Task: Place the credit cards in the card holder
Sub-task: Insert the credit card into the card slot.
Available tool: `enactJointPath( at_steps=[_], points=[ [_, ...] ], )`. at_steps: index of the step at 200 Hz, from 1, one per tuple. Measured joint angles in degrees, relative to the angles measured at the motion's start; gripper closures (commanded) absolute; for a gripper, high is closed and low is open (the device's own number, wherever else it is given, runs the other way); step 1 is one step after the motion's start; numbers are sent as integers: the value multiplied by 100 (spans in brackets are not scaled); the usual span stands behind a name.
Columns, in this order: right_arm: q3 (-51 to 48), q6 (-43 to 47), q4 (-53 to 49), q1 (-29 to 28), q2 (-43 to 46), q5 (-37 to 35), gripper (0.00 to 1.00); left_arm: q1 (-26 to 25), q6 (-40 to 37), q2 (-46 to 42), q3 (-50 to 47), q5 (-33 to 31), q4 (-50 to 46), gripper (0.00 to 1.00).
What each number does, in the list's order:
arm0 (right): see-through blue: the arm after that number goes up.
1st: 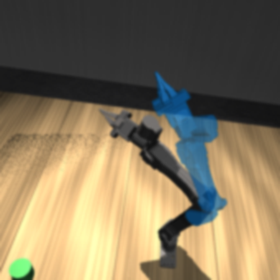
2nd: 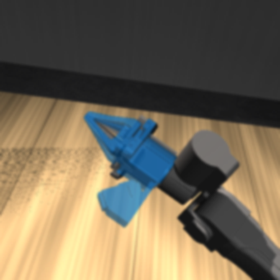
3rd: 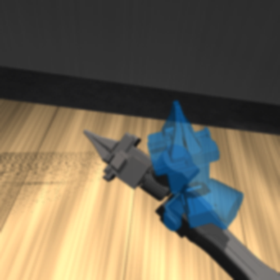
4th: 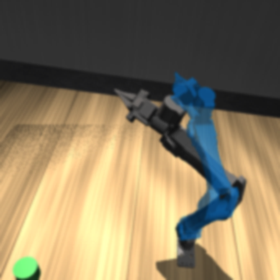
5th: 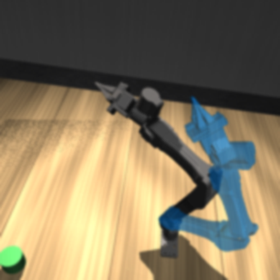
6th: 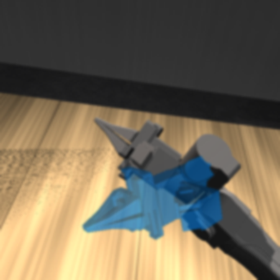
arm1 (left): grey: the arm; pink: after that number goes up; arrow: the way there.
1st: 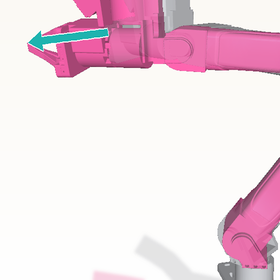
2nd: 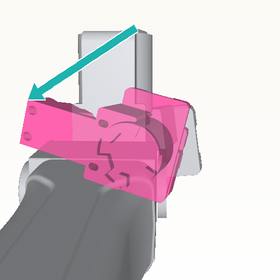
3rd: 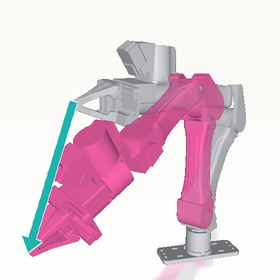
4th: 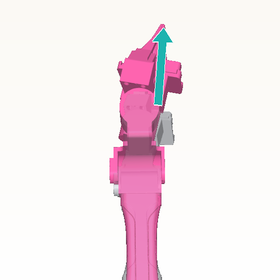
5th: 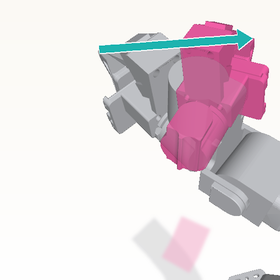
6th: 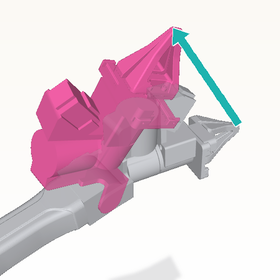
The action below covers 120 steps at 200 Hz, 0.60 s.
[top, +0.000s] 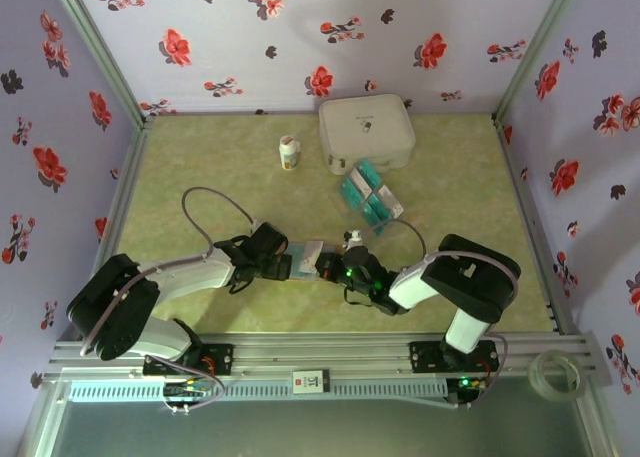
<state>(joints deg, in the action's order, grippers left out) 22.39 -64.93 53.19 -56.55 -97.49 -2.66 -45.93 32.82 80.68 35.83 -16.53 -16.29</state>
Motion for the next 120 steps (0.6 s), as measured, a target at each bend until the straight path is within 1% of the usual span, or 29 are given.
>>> enactJointPath(
  at_steps=[120],
  points=[
    [-188,-157,422,-114,-153,-44,100,0,0,0,0,0,2,0]
  ],
)
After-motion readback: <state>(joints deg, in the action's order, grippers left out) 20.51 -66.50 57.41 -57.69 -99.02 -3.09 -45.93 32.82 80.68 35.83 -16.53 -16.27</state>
